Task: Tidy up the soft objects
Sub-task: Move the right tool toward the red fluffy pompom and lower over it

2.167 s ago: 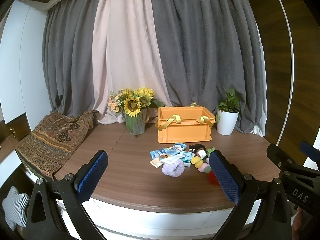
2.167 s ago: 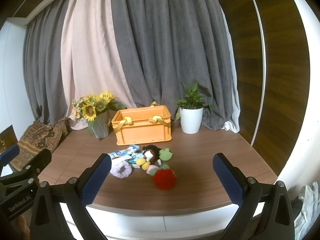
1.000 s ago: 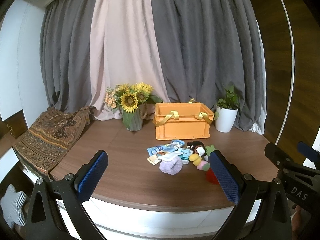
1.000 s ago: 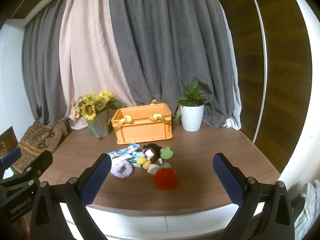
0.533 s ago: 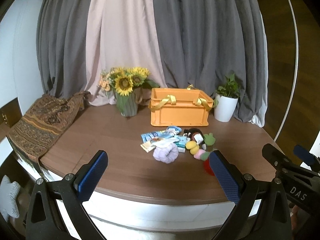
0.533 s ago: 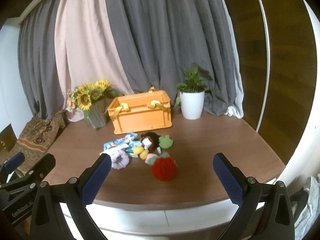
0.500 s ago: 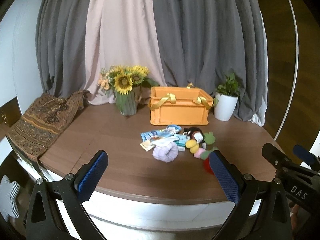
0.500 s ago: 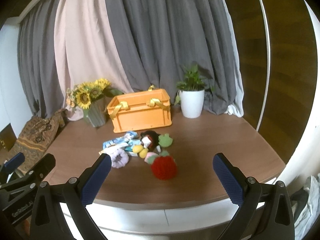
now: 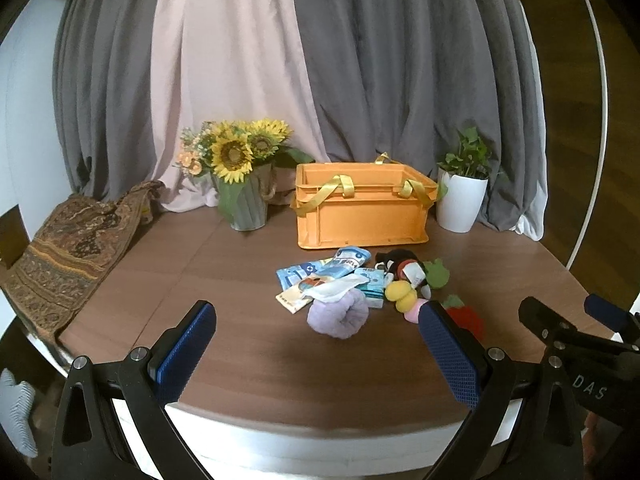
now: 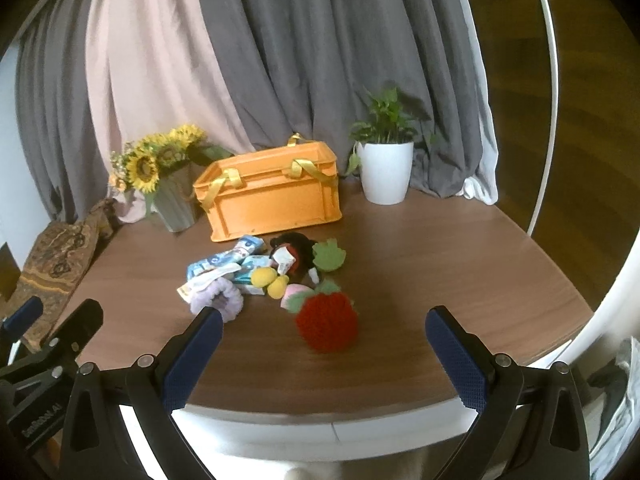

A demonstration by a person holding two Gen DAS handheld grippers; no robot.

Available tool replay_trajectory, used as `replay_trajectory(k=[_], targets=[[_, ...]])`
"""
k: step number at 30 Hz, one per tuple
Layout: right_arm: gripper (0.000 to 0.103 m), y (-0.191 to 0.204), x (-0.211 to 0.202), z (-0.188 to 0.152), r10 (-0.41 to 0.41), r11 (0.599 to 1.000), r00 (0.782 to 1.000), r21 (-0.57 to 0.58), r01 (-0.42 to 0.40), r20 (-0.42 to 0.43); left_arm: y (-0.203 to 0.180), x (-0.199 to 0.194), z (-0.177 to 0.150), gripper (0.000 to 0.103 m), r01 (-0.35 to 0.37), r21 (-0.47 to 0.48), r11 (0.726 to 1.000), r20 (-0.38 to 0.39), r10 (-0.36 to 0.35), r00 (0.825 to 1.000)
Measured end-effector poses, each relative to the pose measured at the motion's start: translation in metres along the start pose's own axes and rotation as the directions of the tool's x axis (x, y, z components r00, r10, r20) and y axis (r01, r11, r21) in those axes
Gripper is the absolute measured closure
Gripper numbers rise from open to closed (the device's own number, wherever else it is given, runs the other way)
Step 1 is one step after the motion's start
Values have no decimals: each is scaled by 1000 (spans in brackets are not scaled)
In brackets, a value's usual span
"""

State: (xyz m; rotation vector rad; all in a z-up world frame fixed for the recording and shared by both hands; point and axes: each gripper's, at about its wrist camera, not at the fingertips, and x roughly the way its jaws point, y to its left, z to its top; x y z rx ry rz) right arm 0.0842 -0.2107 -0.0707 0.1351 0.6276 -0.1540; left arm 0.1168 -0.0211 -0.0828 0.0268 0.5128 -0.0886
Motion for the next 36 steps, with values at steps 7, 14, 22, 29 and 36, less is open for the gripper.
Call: replay_trajectory(k=[7, 14, 22, 29, 36], targets=[[0, 9, 46, 2, -44, 999, 998, 6, 44, -39, 5, 52, 8, 0, 22, 27, 999, -38, -21, 999], [0, 14, 96, 0, -72, 997, 990, 31, 77, -123, 9, 99, 13, 3, 59, 63, 996, -93, -53, 994], [0, 20, 137, -5, -115, 990, 975, 54, 128, -189, 15, 140, 13, 12, 81, 80, 993, -146, -69, 987], [1, 25, 164, -14, -146, 984, 957, 60, 166, -252, 16, 169, 14, 23, 129, 82, 988, -179, -113, 977], [1, 22, 179, -18, -200, 971, 942, 75, 228, -271, 12, 191, 9, 27, 184, 73, 980, -212, -165, 963]])
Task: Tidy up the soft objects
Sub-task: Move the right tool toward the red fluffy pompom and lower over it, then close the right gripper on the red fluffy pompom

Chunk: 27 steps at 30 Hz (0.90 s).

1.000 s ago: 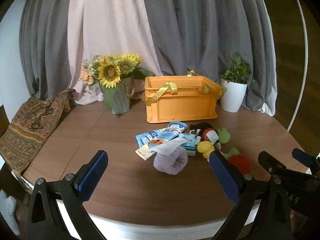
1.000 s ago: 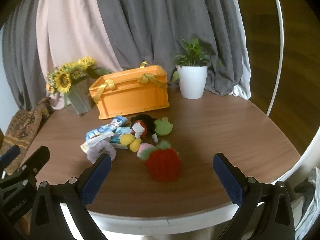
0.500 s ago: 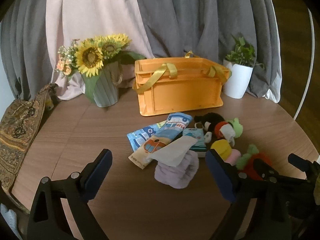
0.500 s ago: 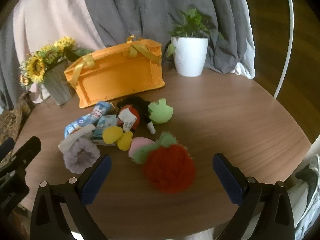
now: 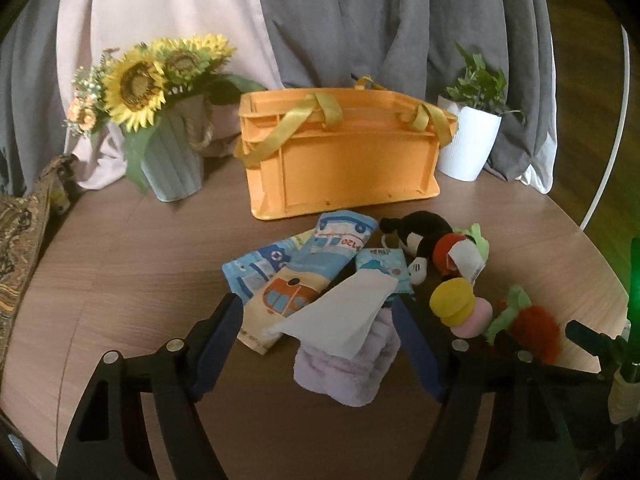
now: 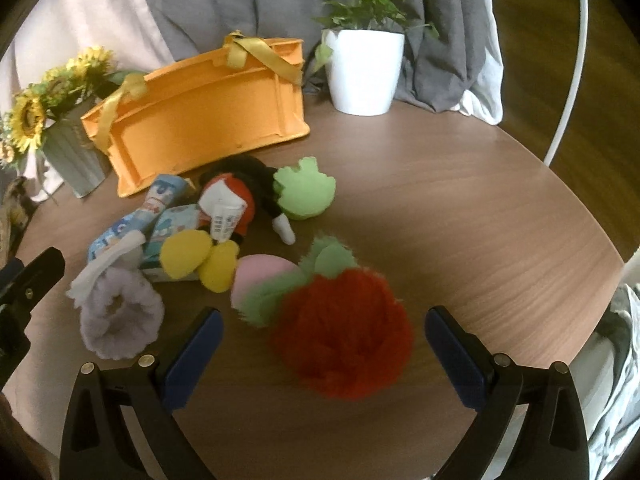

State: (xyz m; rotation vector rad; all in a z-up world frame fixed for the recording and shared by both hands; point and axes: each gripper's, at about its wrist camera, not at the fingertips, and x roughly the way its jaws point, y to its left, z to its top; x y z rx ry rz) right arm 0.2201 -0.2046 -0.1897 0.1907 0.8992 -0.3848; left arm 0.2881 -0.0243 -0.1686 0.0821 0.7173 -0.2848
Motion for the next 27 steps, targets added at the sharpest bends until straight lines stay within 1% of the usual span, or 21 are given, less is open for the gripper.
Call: replay_trajectory(k=[3, 9, 14, 17, 20, 22, 26, 27], targets=[[1, 0, 5, -1, -28, 1000, 1000, 3, 28, -1, 2, 8, -4, 32, 22, -4, 1000, -22, -22, 1000], [1, 5, 8, -3, -56, 998, 998, -20, 56, 12, 5, 20, -8, 33, 54, -28, 998, -47, -56, 997], [2, 7, 10, -1, -57, 997, 998, -45, 58, 23, 5, 22, -7, 34, 53, -43, 998, -42, -55, 998], [2, 6, 13, 3, -50, 997, 998, -50, 52, 28, 5, 23, -5, 39, 42, -47, 998, -40, -44, 998], [7, 7, 19, 6, -37, 997, 999, -62, 38, 15, 5, 28, -6, 48, 49, -63, 997, -50, -52, 997], [9, 7, 22, 5, -29, 998, 1000, -64, 29, 6, 4, 31, -7, 61, 53, -68, 996, -66, -58, 996], [17, 7, 29, 3, -6, 998, 1000, -65, 5, -18, 2, 33, -9, 74, 73, -79, 994, -87, -80, 993], [18, 6, 28, 2, 1, 998, 1000, -61, -2, -17, 2, 33, -10, 79, 82, -88, 993, -91, -90, 992]])
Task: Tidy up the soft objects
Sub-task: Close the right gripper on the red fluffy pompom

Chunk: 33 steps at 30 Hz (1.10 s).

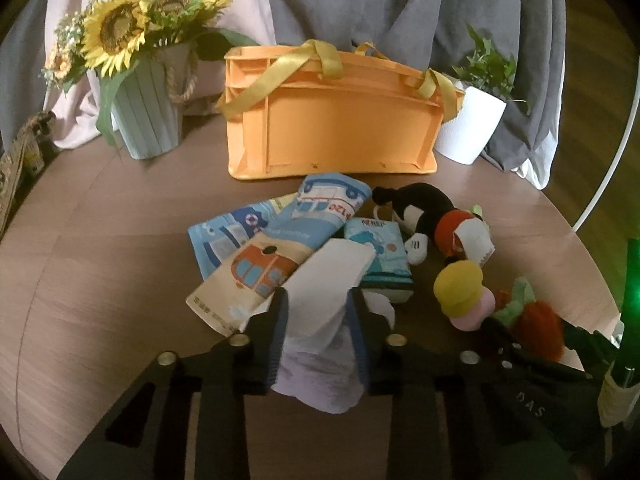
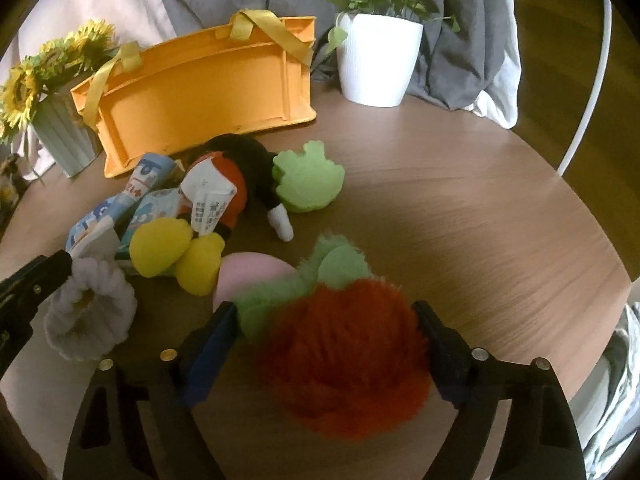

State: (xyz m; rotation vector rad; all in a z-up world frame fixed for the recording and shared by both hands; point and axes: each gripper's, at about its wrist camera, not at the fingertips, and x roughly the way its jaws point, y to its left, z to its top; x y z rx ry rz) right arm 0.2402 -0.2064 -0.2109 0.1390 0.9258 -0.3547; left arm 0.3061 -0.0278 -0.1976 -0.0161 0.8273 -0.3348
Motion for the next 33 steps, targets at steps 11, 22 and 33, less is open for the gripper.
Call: replay_trajectory(k=[11, 22, 33], targets=[[57, -2, -8, -1, 26, 1000, 1000, 11, -26, 13, -3, -6, -1, 98, 29, -9, 1000, -4, -29, 1000], [73, -5, -33, 5, 70, 997, 997, 29, -72, 45, -5, -28, 7, 100, 27, 5, 1000, 69, -27, 997], [86, -2, -65, 21, 98, 995, 987, 12, -101, 127, -4, -54, 23, 100, 55, 6, 998, 140, -56, 989]])
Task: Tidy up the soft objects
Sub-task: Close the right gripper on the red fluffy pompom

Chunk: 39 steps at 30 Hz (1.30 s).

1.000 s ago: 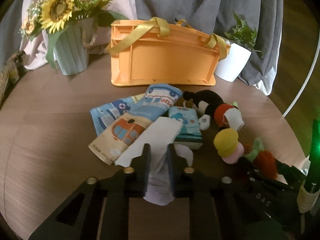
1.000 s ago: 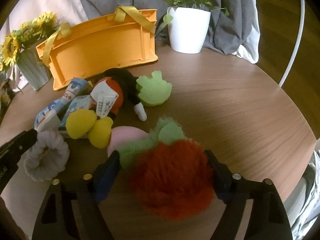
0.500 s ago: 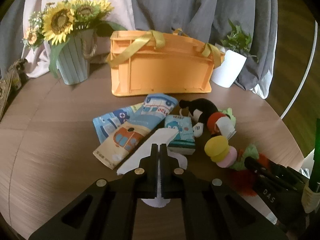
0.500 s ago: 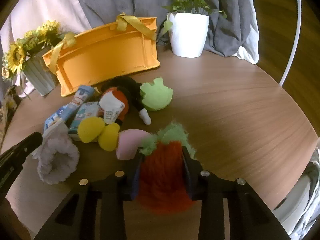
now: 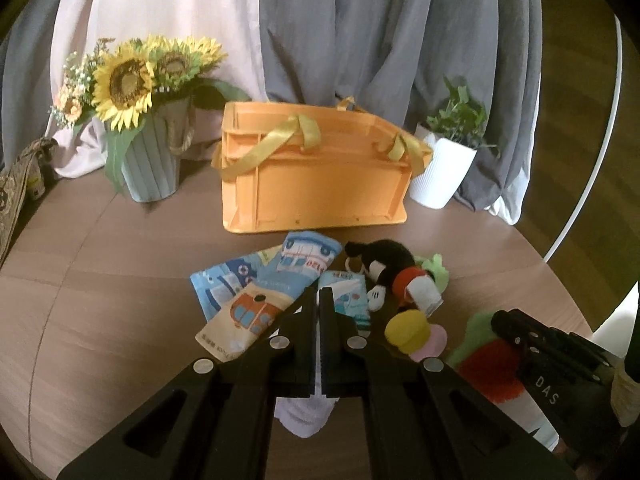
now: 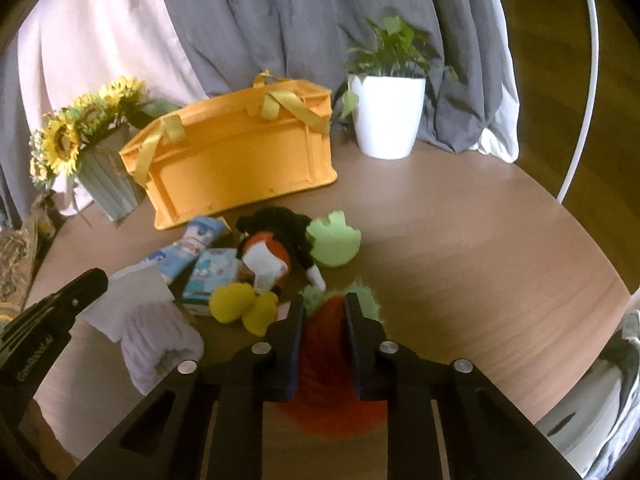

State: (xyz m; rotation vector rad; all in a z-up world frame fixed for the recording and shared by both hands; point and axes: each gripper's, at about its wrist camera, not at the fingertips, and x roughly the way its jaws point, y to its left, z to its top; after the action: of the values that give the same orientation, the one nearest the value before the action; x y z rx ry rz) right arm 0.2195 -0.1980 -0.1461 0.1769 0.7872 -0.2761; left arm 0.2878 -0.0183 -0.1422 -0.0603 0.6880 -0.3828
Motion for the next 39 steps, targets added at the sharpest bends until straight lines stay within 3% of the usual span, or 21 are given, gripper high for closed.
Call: replay_trajectory(k=[8, 13, 15, 16, 17, 21, 33, 39], targets=[[96, 7, -11, 12, 17, 1000, 999, -16, -16, 37, 0, -10, 9, 100, 7, -1, 1000, 33, -7, 999], [94, 3, -8, 10, 40, 999, 999, 22, -40, 16, -6, -11, 8, 100, 24, 9, 1000, 37, -24, 999], [76, -1, -5, 7, 43, 998, 999, 49, -43, 2, -8, -10, 6, 100, 30, 13, 999, 29, -30, 999], [51, -2, -3, 5, 45, 998, 999, 49, -44, -11, -9, -9, 5, 100, 31, 15, 999, 26, -32, 999], [39, -3, -2, 2, 37, 998, 999, 47, -36, -22, -9, -8, 4, 100, 32, 20, 999, 22, -32, 999], [39, -1, -2, -8, -1, 1000, 1000, 10, 1, -26, -12, -2, -2, 100, 39, 27, 999, 2, -39, 999], [40, -5, 36, -38, 13, 1000, 985, 21, -10, -173, -13, 11, -17, 100, 42, 31, 999, -54, -41, 998], [63, -5, 41, -42, 20, 1000, 981, 25, -15, -193, -15, 8, -18, 100, 49, 35, 998, -51, -47, 998]])
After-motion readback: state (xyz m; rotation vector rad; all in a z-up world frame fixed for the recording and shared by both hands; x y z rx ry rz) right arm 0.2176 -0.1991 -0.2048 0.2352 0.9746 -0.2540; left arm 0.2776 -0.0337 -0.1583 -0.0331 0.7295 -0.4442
